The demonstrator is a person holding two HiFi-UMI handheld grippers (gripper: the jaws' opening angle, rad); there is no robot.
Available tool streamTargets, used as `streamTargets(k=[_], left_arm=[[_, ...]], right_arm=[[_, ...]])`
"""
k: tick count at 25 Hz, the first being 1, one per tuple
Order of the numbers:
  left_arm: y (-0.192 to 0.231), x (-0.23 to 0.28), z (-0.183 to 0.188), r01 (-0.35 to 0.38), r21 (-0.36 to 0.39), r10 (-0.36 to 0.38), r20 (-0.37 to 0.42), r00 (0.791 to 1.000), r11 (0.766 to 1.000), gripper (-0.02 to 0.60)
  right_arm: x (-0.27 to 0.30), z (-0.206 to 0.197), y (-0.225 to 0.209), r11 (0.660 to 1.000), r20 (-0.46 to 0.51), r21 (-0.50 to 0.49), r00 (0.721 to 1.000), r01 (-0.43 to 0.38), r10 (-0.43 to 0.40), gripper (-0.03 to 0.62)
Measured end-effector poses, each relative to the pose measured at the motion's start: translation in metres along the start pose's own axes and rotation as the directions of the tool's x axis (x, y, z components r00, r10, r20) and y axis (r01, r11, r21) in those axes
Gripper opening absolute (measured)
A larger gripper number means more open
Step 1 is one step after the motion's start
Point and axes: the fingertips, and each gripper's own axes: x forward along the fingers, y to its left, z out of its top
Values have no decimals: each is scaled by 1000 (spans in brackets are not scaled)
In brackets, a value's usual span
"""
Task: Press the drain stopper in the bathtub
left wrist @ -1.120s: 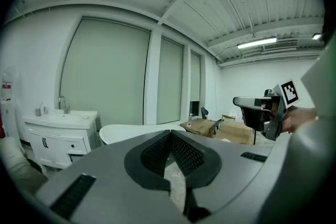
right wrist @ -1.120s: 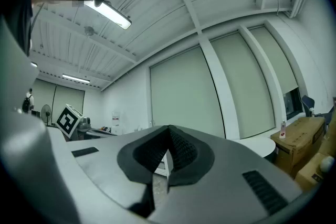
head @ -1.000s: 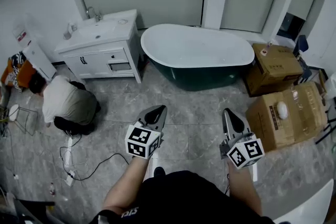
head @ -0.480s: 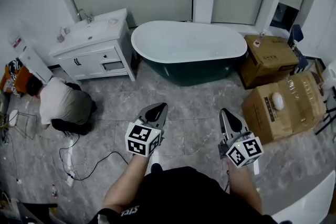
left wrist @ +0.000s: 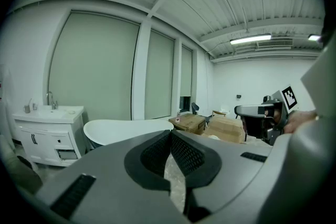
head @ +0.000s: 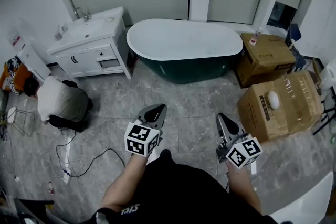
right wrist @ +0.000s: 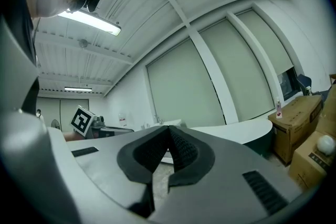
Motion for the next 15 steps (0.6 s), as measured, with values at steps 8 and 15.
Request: streamTargets(k=[8,15], left_arm=[[13,42,-1,30,-26,-30,-9,999,999,17],[30,127,12,89,-58,-88,13,996,994,17]], right_arm=[[18,-13,-19,1000,-43,15,999,10,-9,14],[43,-1,-91,991,-82,41,989,126,-123,14]])
